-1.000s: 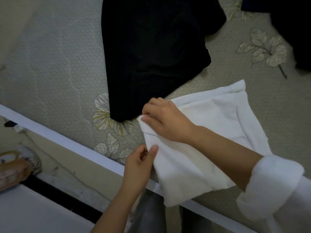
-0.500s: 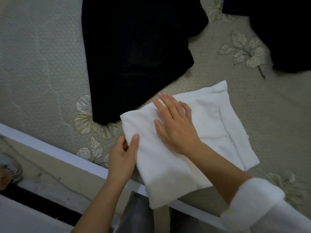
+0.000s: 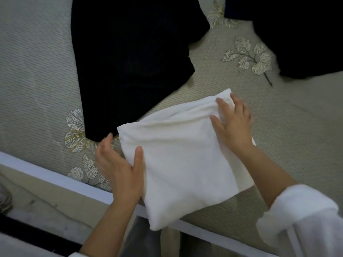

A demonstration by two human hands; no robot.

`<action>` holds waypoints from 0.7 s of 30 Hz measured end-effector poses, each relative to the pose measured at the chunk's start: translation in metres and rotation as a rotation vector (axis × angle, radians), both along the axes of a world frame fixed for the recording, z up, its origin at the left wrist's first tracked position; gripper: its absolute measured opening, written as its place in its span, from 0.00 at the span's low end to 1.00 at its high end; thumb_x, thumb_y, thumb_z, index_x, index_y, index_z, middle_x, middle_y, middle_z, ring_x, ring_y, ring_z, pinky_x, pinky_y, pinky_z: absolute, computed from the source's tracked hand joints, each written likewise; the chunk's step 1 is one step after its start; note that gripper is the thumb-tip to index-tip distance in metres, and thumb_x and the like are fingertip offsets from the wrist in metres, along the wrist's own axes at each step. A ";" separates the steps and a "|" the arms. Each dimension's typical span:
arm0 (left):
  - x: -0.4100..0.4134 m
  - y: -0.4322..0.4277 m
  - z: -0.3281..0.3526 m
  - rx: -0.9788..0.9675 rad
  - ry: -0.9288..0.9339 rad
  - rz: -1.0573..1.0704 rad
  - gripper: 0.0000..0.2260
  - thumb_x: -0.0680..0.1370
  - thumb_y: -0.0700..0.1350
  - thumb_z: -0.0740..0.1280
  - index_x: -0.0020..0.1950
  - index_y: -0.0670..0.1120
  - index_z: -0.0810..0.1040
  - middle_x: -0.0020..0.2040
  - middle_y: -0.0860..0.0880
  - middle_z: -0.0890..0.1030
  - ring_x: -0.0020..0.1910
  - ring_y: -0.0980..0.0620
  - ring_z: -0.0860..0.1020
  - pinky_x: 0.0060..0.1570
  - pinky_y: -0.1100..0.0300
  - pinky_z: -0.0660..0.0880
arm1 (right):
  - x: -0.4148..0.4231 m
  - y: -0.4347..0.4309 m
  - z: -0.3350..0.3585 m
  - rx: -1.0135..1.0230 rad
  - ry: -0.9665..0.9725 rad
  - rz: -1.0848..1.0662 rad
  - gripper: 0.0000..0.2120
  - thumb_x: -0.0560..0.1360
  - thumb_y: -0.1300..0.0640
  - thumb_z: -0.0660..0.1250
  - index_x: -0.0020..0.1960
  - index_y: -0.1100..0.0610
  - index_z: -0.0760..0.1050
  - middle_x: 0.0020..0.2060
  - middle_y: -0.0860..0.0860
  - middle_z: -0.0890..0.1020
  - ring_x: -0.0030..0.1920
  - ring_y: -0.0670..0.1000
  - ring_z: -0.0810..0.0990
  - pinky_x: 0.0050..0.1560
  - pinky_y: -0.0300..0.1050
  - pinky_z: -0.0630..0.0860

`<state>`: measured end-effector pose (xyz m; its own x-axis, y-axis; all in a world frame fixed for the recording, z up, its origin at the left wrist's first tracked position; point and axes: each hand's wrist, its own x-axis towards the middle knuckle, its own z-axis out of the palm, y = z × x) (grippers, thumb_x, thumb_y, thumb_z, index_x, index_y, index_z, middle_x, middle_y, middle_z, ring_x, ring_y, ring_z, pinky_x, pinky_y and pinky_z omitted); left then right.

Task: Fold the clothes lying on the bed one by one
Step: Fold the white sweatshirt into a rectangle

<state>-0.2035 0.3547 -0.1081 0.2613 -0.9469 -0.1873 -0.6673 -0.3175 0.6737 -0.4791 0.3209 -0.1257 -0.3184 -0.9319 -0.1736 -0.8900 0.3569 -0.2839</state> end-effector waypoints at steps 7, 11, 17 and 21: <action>-0.015 -0.013 -0.018 0.141 -0.425 -0.677 0.26 0.79 0.59 0.42 0.77 0.57 0.53 0.79 0.57 0.50 0.76 0.54 0.38 0.70 0.41 0.38 | -0.007 -0.035 0.002 -0.110 0.123 0.058 0.14 0.79 0.48 0.60 0.61 0.50 0.77 0.68 0.55 0.70 0.69 0.60 0.64 0.64 0.58 0.58; -0.018 -0.010 -0.027 0.158 -0.422 -0.643 0.25 0.80 0.58 0.44 0.78 0.58 0.46 0.79 0.56 0.43 0.75 0.54 0.33 0.71 0.39 0.36 | 0.010 -0.002 -0.005 0.034 0.067 0.251 0.29 0.79 0.42 0.52 0.77 0.46 0.52 0.78 0.51 0.53 0.77 0.54 0.47 0.72 0.58 0.44; -0.007 0.003 -0.014 0.139 -0.141 -0.169 0.35 0.77 0.54 0.66 0.78 0.52 0.51 0.78 0.44 0.50 0.74 0.44 0.52 0.71 0.42 0.53 | -0.037 0.042 -0.009 0.139 -0.173 -0.432 0.43 0.71 0.31 0.58 0.77 0.53 0.52 0.75 0.55 0.56 0.75 0.56 0.55 0.73 0.58 0.50; -0.008 0.009 -0.002 0.294 0.322 0.253 0.36 0.74 0.48 0.72 0.76 0.48 0.56 0.69 0.45 0.67 0.65 0.50 0.70 0.63 0.52 0.68 | -0.040 0.045 0.009 0.062 -0.470 -0.585 0.29 0.71 0.42 0.70 0.65 0.57 0.69 0.60 0.52 0.73 0.58 0.53 0.74 0.56 0.47 0.71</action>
